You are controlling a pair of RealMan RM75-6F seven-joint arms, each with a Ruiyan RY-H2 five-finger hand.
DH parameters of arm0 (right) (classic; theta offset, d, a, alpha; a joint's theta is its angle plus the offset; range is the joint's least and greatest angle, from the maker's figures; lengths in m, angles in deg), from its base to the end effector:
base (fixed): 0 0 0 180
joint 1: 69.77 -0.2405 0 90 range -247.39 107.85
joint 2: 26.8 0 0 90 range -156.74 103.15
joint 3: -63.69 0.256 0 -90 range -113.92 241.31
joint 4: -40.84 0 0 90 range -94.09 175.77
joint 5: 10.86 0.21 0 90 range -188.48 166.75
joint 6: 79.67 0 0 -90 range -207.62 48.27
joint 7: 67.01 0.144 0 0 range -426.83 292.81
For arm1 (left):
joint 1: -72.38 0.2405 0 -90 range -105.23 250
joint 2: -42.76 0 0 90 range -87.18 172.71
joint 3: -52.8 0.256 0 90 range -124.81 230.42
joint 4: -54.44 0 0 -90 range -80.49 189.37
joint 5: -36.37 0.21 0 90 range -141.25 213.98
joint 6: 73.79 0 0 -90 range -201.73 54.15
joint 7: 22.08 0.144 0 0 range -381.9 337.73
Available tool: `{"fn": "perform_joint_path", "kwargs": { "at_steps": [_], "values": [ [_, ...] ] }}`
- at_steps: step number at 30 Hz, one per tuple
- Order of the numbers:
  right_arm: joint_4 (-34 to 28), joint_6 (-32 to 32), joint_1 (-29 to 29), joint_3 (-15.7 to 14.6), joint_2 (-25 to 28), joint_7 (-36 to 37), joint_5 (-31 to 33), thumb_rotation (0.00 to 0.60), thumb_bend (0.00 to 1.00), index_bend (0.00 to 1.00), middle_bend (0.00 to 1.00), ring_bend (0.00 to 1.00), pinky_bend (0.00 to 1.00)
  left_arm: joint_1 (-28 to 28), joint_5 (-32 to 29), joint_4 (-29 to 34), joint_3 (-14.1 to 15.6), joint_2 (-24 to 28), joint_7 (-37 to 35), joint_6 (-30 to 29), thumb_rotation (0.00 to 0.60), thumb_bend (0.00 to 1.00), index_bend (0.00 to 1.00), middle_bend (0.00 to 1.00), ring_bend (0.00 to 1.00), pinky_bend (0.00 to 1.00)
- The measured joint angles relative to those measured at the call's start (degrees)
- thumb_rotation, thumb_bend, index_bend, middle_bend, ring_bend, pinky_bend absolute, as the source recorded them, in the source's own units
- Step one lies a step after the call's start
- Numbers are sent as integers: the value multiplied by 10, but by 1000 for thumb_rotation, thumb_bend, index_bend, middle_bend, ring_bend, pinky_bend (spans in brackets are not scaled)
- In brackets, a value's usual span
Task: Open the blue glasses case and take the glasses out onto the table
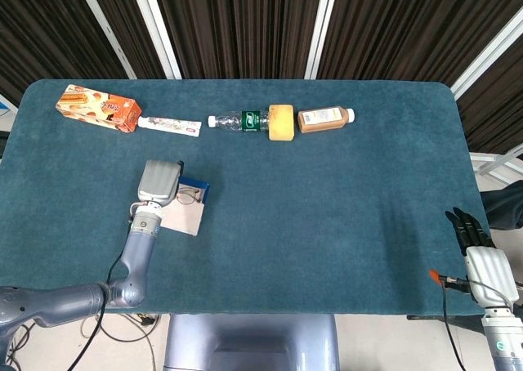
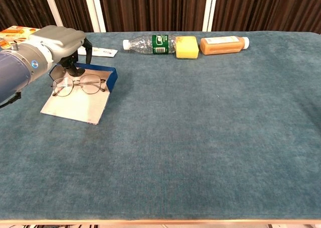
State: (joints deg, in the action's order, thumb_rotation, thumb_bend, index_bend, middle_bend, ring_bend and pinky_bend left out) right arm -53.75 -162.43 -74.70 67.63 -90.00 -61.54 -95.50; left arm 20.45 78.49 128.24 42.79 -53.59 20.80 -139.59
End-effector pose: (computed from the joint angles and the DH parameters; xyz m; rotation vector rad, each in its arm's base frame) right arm -0.3077 -0.1847 0.1590 1.3370 -1.0198 0.9766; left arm -0.1458 0.3920 -0.0175 -1.6544 -0.6972 -0.6380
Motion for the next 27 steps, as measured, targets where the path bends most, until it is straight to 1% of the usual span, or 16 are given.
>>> {"fn": "perform_joint_path", "kwargs": {
  "at_steps": [10, 18, 20, 22, 24, 27],
  "values": [
    [0, 0, 0, 0, 0, 0, 0, 600, 218, 0, 0, 0, 213, 8, 4, -1, -8, 2, 5, 4, 600, 415, 621, 1000, 749, 795],
    [0, 0, 1, 0, 0, 0, 0, 600, 218, 0, 0, 0, 213, 12, -7, -17, -18, -1, 11, 8, 600, 413, 613, 1000, 749, 795],
    [0, 0, 0, -1, 0, 0, 0, 600, 218, 0, 0, 0, 213, 13, -12, -23, -21, 0, 12, 10, 600, 386, 562, 1000, 747, 795],
    [0, 0, 0, -1, 0, 0, 0, 600, 218, 0, 0, 0, 213, 14, -16, -29, -24, 0, 13, 12, 600, 297, 426, 987, 730, 795],
    [0, 0, 1, -1, 0, 0, -1, 600, 218, 0, 0, 0, 213, 15, -21, -36, -27, -1, 14, 15, 600, 186, 297, 964, 703, 794],
    [1, -1, 1, -1, 0, 0, -1, 600, 218, 0, 0, 0, 213, 16, -26, -44, -30, -3, 18, 18, 600, 89, 222, 933, 671, 777]
  ]
}}
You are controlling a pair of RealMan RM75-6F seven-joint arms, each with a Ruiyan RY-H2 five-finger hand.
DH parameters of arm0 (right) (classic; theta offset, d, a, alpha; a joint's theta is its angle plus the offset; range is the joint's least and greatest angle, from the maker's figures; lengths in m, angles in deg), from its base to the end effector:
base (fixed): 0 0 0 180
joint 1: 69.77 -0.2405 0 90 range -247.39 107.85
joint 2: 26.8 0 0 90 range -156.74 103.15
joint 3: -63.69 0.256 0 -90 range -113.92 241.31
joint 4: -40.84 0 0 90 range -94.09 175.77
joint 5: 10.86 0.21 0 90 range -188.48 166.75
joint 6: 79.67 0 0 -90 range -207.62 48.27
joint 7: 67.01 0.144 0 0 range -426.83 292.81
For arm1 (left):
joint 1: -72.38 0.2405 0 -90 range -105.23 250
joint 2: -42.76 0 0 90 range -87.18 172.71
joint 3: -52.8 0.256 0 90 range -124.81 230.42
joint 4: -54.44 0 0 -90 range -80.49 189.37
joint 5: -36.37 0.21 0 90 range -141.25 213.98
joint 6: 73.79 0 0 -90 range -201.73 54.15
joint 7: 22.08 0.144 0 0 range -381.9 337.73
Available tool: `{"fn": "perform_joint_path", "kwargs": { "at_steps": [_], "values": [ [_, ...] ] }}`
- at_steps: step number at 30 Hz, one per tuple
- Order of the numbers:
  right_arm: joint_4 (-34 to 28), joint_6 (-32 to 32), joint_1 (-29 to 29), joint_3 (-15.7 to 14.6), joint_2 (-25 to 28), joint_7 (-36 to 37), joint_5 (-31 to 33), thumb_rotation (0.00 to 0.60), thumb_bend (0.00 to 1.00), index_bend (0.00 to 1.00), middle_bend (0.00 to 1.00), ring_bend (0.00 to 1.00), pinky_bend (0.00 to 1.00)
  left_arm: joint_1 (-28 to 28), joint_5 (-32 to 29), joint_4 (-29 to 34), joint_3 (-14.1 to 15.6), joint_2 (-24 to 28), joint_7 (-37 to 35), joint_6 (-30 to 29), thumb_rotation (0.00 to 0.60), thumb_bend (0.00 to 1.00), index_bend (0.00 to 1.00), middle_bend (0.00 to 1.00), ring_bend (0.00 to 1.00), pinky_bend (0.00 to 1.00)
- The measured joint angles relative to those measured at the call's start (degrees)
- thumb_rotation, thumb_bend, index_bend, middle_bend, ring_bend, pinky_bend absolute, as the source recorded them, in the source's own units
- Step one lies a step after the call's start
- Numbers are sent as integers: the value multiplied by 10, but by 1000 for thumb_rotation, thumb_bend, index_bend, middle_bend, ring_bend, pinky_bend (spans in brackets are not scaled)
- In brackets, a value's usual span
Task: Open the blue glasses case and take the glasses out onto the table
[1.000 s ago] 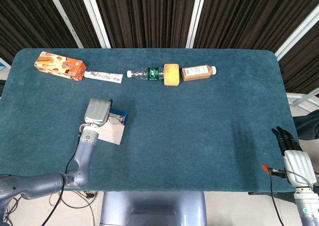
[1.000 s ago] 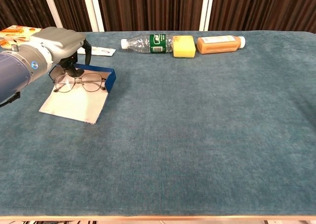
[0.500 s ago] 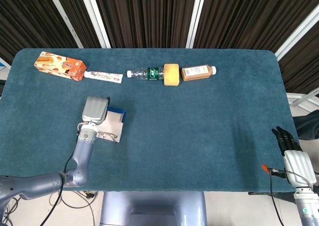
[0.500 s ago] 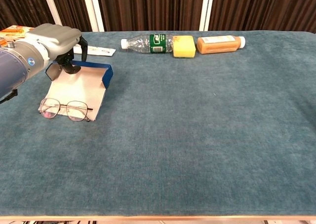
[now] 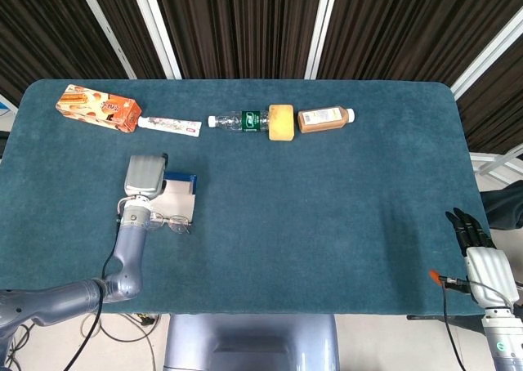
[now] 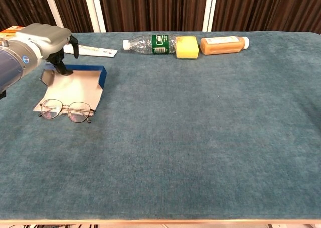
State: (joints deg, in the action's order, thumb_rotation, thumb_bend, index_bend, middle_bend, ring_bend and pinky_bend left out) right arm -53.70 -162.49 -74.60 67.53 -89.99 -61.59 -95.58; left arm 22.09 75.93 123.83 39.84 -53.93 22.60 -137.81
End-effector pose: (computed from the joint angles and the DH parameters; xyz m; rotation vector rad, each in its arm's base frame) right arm -0.3081 -0.1838 0.1589 1.3381 -1.0192 0.9738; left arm -0.1683 0.4057 -0.0064 -1.5715 -0.7254 -0.5693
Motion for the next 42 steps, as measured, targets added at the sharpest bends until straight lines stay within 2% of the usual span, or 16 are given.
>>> {"fn": "perform_joint_path", "kwargs": {
  "at_steps": [8, 10, 16, 21, 26, 29, 36, 42],
  "values": [
    [1, -1, 1, 0, 0, 1, -1, 600, 218, 0, 0, 0, 212, 12, 7, 14, -9, 8, -15, -4, 600, 72, 206, 918, 652, 748],
    [1, -1, 1, 0, 0, 2, 0, 600, 218, 0, 0, 0, 213, 15, 8, 27, -11, 14, -20, -4, 600, 72, 234, 919, 651, 745],
    [2, 1, 0, 1, 0, 3, 1, 600, 218, 0, 0, 0, 213, 31, 12, 107, -13, 50, -34, -8, 600, 118, 378, 979, 710, 774],
    [1, 0, 0, 0, -1, 2, -2, 600, 218, 0, 0, 0, 212, 53, 23, 204, -5, 98, -42, -21, 600, 170, 443, 1000, 789, 817],
    [0, 1, 0, -1, 0, 2, -2, 600, 218, 0, 0, 0, 213, 76, 31, 290, 18, 143, -42, -32, 600, 227, 454, 1000, 823, 834],
    [0, 0, 0, -1, 0, 3, -3, 600, 218, 0, 0, 0, 213, 86, 30, 318, 38, 160, -32, -36, 600, 247, 461, 1000, 830, 835],
    [1, -2, 1, -1, 0, 4, -4, 600, 218, 0, 0, 0, 213, 90, 6, 318, 50, 151, -23, -37, 600, 286, 493, 1000, 847, 847],
    [2, -3, 1, -2, 0, 4, -6, 600, 218, 0, 0, 0, 213, 87, -8, 279, 53, 126, -18, -37, 600, 302, 499, 1000, 847, 847]
  ]
}}
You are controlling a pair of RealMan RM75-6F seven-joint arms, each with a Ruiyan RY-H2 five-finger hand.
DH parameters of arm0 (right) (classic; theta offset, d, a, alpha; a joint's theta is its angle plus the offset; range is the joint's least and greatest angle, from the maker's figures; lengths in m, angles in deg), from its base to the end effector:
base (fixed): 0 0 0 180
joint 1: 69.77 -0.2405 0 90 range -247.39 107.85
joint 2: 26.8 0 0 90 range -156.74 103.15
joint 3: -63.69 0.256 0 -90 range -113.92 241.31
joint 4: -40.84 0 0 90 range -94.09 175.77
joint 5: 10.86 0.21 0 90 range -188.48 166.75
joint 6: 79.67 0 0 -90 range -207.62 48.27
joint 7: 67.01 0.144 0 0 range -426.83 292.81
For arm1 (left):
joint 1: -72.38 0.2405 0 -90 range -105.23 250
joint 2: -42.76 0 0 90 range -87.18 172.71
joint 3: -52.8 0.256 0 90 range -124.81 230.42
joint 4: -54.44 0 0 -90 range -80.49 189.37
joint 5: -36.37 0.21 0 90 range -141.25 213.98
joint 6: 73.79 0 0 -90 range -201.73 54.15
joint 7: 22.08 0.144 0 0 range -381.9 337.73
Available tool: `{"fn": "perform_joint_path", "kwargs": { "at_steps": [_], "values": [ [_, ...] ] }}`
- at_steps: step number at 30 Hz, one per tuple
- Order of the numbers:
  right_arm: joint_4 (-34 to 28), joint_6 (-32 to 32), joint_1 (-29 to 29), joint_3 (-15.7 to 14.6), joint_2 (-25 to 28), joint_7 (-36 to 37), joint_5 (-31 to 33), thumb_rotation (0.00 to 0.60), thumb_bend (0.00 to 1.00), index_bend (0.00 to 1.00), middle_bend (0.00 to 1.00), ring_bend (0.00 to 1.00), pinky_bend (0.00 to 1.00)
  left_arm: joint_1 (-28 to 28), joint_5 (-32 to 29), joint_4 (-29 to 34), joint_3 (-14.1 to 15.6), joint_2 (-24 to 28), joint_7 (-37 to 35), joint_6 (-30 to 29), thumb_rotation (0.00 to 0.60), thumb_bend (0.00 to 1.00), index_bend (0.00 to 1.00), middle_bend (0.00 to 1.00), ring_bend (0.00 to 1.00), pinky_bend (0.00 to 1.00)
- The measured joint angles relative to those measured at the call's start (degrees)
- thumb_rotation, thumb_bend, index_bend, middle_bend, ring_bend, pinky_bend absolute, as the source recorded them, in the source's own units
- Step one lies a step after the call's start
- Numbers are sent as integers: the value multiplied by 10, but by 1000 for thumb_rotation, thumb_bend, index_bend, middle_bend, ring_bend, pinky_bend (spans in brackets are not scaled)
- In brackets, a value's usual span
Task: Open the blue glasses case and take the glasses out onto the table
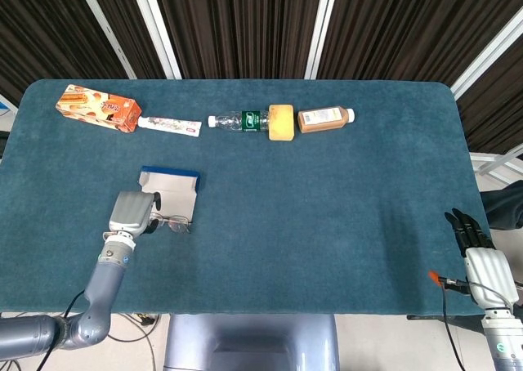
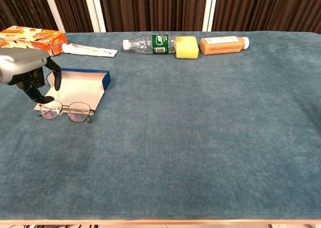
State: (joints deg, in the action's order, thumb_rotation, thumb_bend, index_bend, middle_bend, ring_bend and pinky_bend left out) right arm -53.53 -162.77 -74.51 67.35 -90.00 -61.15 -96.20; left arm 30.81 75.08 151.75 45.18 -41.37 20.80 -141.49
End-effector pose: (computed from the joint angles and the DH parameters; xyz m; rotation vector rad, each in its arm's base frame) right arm -0.3076 -0.1828 0.1588 1.3436 -1.0181 0.9822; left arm -0.1832 0.3217 0.0129 -1.6696 -0.9759 -0.5655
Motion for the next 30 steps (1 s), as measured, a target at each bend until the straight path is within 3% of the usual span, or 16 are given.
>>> {"fn": "perform_joint_path", "kwargs": {
  "at_steps": [14, 30],
  "values": [
    [1, -1, 0, 0, 0, 0, -1, 600, 219, 0, 0, 0, 213, -10, -20, -53, 1, -43, 10, 10, 600, 315, 506, 1000, 849, 849],
    [1, -1, 0, 0, 1, 3, -1, 600, 220, 0, 0, 0, 213, -16, -21, -65, -1, -64, 14, 14, 600, 337, 518, 1000, 849, 849]
  ]
}}
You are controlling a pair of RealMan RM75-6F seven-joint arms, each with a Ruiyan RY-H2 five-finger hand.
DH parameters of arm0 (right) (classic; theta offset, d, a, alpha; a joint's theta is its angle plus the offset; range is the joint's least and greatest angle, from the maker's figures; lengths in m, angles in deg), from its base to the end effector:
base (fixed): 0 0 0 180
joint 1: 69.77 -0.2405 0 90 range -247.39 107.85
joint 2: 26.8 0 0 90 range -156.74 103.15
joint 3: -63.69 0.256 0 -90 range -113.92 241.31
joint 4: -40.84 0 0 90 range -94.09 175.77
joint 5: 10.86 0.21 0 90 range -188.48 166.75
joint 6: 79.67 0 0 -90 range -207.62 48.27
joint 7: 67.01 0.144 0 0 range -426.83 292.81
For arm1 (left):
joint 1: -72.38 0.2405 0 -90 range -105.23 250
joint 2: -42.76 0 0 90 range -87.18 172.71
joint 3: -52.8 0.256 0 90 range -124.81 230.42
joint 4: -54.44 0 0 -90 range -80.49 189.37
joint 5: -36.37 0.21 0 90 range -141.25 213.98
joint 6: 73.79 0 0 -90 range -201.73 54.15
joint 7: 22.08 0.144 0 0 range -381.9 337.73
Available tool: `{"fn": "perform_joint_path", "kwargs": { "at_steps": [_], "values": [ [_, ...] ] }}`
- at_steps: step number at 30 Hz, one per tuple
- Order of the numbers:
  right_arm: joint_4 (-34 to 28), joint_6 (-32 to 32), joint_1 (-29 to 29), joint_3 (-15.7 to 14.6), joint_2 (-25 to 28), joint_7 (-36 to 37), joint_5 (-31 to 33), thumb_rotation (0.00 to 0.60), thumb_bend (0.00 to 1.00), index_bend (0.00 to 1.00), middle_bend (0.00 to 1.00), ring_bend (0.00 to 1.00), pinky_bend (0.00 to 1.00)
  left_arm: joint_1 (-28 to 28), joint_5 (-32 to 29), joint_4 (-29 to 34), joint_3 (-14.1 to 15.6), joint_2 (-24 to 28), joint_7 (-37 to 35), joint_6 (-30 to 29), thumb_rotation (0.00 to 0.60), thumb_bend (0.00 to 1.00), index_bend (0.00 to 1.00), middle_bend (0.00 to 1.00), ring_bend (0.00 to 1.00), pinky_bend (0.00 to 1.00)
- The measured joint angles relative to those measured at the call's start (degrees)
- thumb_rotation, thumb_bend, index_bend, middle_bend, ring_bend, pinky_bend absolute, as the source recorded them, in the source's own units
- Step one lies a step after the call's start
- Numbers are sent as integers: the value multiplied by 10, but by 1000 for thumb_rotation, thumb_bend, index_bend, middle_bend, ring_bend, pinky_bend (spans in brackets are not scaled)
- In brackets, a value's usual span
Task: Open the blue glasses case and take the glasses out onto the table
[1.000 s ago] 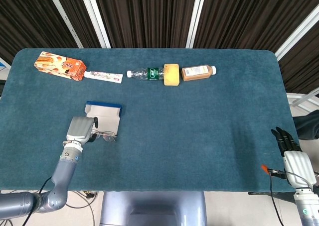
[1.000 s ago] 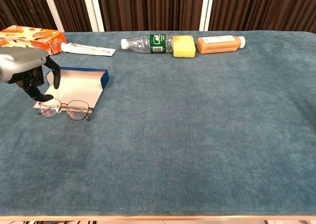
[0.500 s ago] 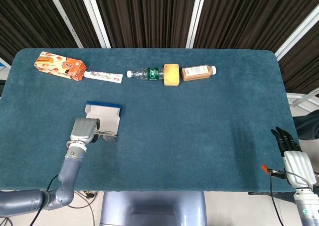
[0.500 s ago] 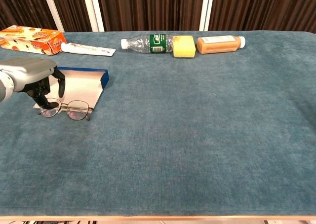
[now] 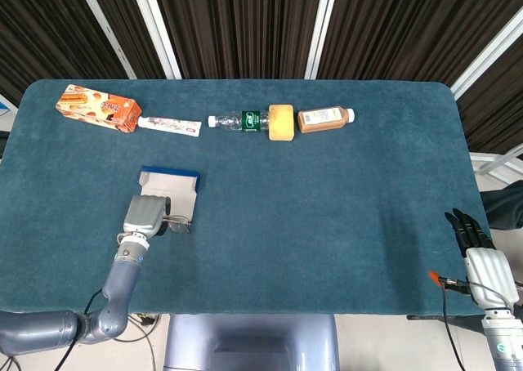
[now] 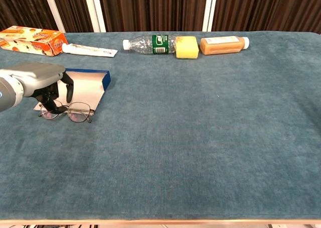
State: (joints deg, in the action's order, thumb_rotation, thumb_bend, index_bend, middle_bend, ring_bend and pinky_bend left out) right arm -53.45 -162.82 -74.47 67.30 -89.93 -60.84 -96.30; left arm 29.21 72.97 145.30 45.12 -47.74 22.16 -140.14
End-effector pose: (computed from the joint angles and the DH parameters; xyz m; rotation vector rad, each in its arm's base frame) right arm -0.3079 -0.1824 0.1592 1.3433 -1.0199 0.9845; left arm -0.1814 0.3264 -0.0190 -1.6891 -0.9875 -0.5325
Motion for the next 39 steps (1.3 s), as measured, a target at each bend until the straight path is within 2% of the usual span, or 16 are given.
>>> {"fn": "perform_joint_path", "kwargs": {
  "at_steps": [29, 39],
  "values": [
    [1, -4, 1, 0, -1, 1, -2, 600, 220, 0, 0, 0, 213, -4, -10, -14, -1, -11, 3, 9, 600, 370, 544, 1000, 849, 849],
    [1, -5, 2, 0, 0, 4, -3, 600, 219, 0, 0, 0, 213, -3, -8, -16, -1, -13, -1, 8, 600, 414, 569, 1000, 849, 849]
  ]
}}
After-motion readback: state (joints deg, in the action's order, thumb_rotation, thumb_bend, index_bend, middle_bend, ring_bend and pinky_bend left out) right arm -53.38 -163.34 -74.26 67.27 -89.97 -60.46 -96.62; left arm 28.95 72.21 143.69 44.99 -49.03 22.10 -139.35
